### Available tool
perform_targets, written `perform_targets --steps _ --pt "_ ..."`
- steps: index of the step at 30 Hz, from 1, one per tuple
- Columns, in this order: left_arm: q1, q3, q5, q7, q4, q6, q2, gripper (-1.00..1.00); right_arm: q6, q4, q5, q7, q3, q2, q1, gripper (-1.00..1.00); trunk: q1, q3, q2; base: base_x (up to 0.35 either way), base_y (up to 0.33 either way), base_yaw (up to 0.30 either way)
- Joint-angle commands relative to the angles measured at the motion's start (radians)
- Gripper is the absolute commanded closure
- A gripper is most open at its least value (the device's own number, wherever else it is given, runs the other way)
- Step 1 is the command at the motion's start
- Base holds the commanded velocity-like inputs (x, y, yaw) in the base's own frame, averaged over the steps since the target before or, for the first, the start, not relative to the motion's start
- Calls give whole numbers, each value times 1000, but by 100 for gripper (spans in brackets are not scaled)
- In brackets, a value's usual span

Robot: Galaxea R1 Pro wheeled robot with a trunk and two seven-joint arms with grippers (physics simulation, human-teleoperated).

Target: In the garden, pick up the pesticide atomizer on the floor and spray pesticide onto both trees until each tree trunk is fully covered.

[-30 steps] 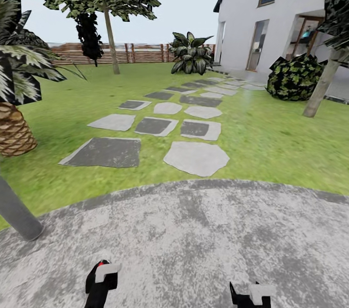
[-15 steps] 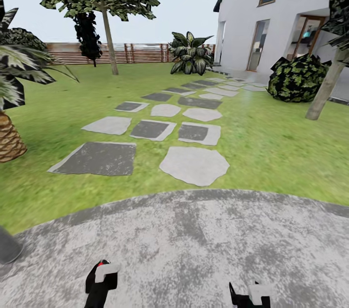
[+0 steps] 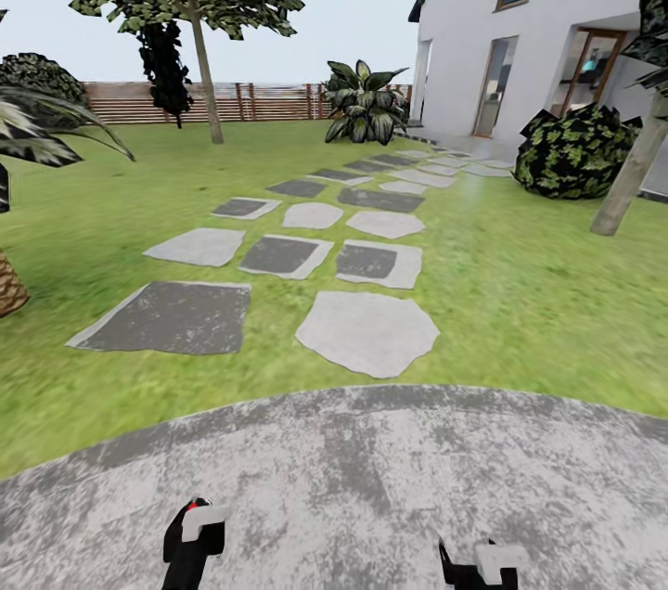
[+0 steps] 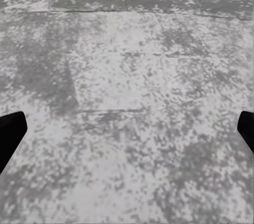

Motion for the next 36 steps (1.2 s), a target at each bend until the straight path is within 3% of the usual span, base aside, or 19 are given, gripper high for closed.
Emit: perform_targets --steps 1,9,17,36 --pt "-1 7 -9 2 1 -3 -1 100 -3 1 0 0 0 0 -1 -100 0 -1 0 330 -110 0" --pt "-1 6 -9 2 1 -3 -1 100 -3 1 0 0 0 0 -1 -100 0 -1 0 330 -110 28" --pt "-1 6 -9 2 1 -3 -1 100 -3 1 0 0 0 0 -1 -100 0 -1 0 330 -111 217" --pt "-1 7 -9 2 1 -3 -1 100 -3 2 0 0 0 0 -1 -100 0 -1 0 330 -111 8"
